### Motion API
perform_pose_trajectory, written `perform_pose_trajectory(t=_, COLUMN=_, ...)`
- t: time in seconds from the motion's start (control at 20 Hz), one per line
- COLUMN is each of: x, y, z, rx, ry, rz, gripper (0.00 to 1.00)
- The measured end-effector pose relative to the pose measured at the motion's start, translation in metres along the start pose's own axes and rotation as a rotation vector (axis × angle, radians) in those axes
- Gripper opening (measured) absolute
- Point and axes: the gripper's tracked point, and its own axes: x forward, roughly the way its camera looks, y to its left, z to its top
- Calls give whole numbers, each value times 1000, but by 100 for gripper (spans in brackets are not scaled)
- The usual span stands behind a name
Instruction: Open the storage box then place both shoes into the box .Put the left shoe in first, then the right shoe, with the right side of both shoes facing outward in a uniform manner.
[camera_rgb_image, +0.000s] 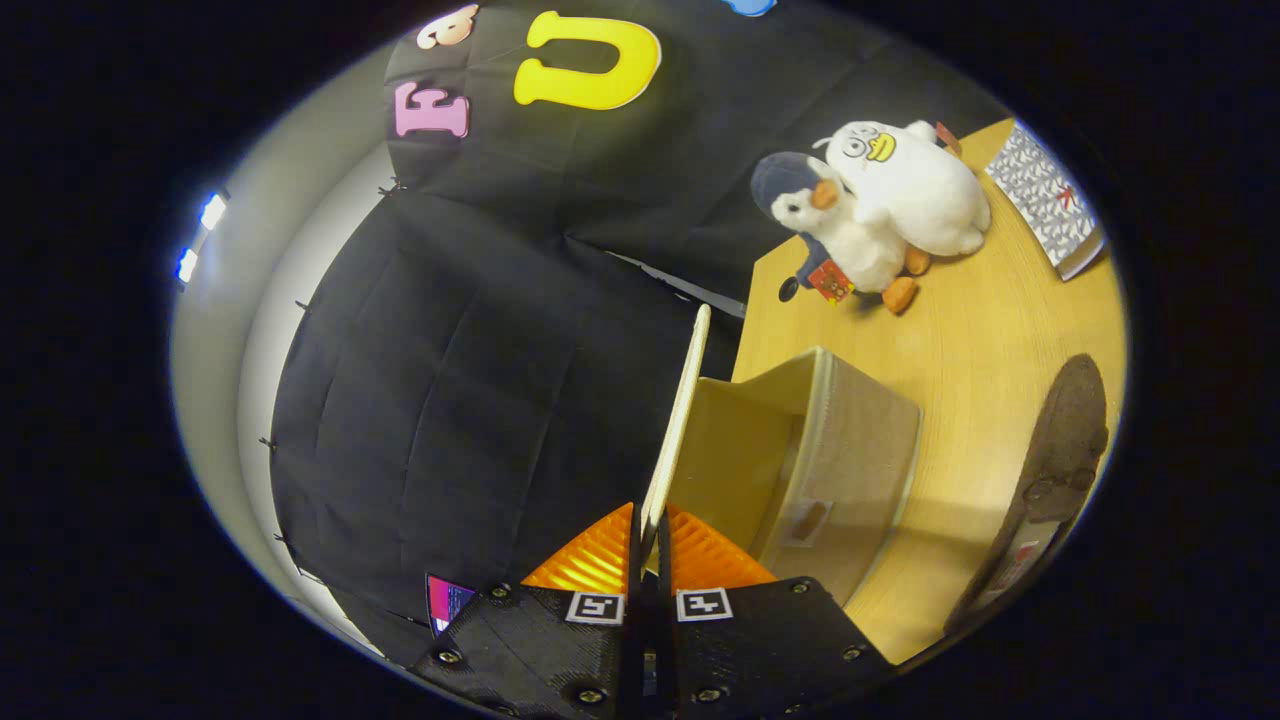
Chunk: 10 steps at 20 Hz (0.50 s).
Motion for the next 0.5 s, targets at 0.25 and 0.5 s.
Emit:
perform_pose_trajectory(t=0.25, x=42, y=68, z=16, rx=-133, ry=15, rz=-37, gripper=5)
perform_pose_trajectory(t=0.5, x=125, y=129, z=1, rx=-247, ry=68, rz=-62, gripper=5)
